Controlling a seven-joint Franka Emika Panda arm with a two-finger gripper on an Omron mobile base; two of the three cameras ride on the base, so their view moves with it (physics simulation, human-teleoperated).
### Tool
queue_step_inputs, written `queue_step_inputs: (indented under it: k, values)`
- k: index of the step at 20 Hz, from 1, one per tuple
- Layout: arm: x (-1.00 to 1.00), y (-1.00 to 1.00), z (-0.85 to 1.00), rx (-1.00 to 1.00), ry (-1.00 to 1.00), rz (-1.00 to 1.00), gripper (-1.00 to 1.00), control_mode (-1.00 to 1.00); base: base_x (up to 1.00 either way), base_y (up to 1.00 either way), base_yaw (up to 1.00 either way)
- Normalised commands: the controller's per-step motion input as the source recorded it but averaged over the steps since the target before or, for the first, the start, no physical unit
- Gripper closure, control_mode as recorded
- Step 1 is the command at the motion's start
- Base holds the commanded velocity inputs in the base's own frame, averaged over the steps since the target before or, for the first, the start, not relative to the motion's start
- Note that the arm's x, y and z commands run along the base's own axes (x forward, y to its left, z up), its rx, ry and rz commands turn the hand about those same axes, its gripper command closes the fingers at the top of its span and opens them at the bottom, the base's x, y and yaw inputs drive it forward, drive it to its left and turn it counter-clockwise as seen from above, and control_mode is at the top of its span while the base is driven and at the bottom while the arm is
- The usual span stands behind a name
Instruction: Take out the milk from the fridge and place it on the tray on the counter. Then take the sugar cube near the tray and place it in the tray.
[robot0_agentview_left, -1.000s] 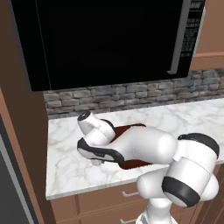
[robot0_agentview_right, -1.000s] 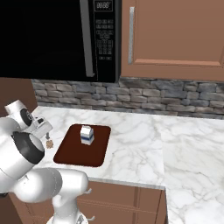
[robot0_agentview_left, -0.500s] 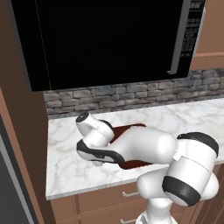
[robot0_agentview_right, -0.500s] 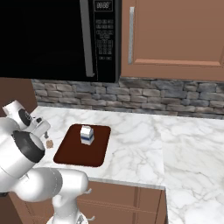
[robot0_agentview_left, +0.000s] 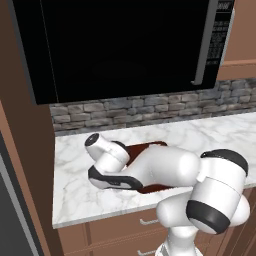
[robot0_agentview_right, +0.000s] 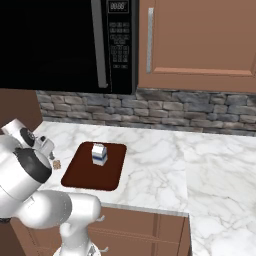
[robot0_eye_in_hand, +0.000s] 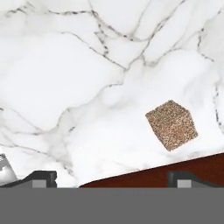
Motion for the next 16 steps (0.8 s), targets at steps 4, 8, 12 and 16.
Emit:
queue_step_inputs:
  k: [4,8,12,16]
  values:
    - [0.0,0.0,0.0,-0.14,0.0,0.23,-1.0,-1.0,0.0,0.0,0.0]
    - [0.0,0.0,0.0,-0.1,0.0,0.2,-1.0,-1.0,0.0,0.0,0.0]
    - [0.0,0.0,0.0,-0.01,0.0,0.2,-1.0,-1.0,0.0,0.0,0.0]
    - [0.0,0.0,0.0,0.0,0.0,0.19,-1.0,-1.0,0.0,0.0,0.0]
